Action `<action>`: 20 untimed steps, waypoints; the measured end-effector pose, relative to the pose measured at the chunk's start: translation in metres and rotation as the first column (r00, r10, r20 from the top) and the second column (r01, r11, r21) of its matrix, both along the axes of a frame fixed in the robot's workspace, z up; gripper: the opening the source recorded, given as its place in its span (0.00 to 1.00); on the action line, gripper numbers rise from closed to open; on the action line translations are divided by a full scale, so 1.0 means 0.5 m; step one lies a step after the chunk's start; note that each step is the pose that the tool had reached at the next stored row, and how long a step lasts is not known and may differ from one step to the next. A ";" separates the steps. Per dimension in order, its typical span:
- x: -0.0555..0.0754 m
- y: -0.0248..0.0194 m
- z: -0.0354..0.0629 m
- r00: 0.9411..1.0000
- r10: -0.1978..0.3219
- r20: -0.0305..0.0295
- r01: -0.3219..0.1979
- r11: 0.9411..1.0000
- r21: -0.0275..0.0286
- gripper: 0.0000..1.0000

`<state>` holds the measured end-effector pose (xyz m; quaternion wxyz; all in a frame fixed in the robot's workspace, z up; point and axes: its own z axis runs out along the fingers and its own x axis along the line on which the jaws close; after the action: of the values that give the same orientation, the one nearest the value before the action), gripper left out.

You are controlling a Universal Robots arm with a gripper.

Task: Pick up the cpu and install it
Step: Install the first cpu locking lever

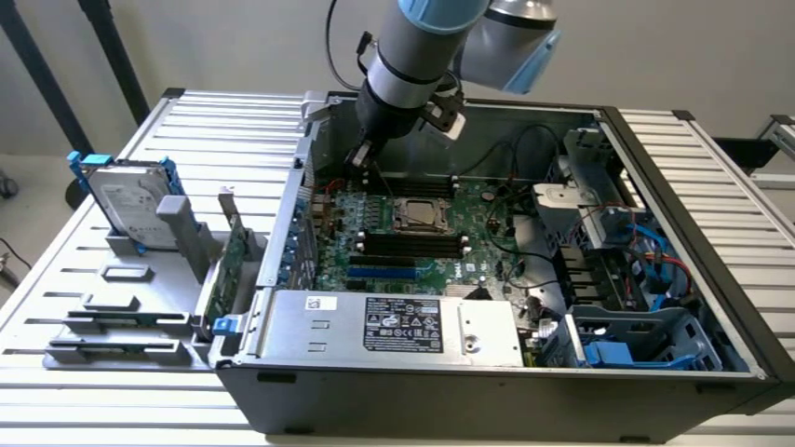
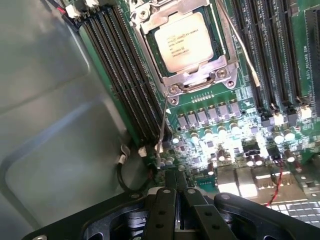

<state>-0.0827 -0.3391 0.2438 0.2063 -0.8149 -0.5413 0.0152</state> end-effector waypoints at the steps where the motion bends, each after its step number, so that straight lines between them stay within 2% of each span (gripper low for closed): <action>1: 0.000 0.0000 -0.001 1.000 -0.007 0.001 0.007 1.000 0.000 0.11; 5: 0.000 0.0000 -0.002 0.999 -0.035 0.010 0.035 0.999 0.000 0.11; 11: 0.000 0.0000 -0.002 0.997 -0.066 0.027 0.066 0.998 0.001 0.11; 14: 0.000 0.0000 -0.001 0.996 -0.077 0.040 0.077 0.997 0.002 0.11; 16: 0.000 0.0000 0.001 0.995 -0.083 0.052 0.083 0.997 0.003 0.11; 20: 0.000 0.0000 0.006 0.993 -0.089 0.080 0.089 0.996 0.004 0.11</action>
<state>-0.0828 -0.3391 0.2466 0.1854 -0.8380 -0.5124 -0.0267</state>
